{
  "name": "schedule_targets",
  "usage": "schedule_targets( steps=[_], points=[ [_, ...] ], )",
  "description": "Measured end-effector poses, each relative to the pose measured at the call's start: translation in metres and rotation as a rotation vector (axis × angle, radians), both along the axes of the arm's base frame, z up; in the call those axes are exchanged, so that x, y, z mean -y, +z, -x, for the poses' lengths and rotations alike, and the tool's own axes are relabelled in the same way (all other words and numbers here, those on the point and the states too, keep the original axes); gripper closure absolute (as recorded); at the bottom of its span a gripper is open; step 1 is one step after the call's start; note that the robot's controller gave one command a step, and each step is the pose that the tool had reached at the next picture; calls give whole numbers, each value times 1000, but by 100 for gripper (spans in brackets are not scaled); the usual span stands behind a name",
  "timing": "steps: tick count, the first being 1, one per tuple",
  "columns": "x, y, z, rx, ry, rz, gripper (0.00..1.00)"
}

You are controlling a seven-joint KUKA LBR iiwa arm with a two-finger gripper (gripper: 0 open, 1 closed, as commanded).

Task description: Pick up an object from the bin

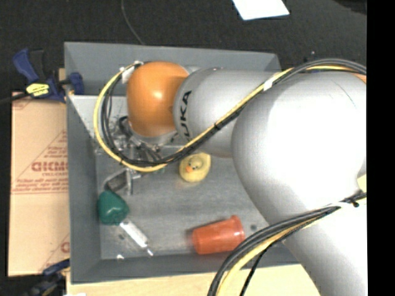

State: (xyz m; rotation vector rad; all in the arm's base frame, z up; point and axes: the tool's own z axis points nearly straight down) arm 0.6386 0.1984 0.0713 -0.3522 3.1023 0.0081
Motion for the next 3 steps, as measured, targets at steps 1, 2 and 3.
schedule_targets(
  steps=[1, 2, 3],
  points=[
    [34, 6, 4, -10, -81, 2, 100],
    [34, 6, 4, -10, -82, 2, 100],
    [35, 20, 7, -19, -83, 4, 100]
  ],
)
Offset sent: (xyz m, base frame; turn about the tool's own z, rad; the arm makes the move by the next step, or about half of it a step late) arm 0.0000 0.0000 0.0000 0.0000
